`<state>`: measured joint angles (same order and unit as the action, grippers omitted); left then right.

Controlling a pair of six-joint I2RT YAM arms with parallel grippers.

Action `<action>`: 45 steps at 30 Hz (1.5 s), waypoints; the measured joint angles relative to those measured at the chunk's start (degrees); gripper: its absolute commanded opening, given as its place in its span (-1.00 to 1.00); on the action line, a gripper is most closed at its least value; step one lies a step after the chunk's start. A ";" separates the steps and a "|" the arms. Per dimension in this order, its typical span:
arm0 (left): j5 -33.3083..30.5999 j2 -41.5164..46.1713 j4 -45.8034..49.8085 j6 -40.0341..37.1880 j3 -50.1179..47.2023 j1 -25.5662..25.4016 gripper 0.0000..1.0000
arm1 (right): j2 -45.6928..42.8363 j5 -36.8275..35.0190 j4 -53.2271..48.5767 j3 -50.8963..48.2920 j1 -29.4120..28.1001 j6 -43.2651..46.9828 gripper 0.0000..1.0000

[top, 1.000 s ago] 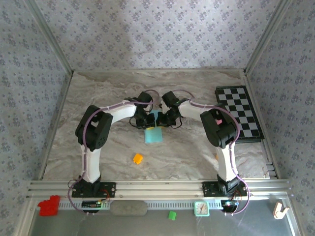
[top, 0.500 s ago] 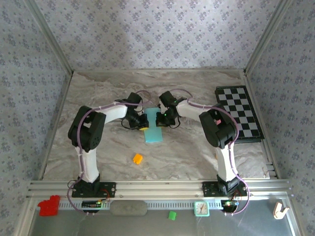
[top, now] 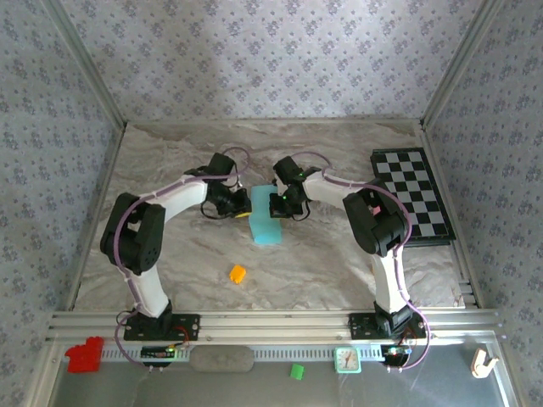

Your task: Fold a paper plane with a square sheet of paper (pick it up from the middle)

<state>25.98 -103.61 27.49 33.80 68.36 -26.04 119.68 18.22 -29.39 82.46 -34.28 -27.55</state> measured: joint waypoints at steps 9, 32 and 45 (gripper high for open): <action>2.97 -9.25 -2.73 0.17 4.22 -0.98 -0.74 | 0.20 0.20 -0.24 0.26 0.00 0.90 -0.91; 9.09 -7.72 -5.53 -3.76 1.77 8.79 -0.73 | 0.22 0.15 -0.17 0.00 0.00 2.84 -0.91; 9.68 -14.38 -7.98 -0.22 7.50 2.32 -0.73 | 0.39 0.13 -0.70 0.52 0.00 3.61 -0.90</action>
<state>35.66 -117.99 19.51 33.58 75.85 -23.73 120.07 18.35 -30.09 82.98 -34.28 -23.94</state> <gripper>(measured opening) 0.138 0.050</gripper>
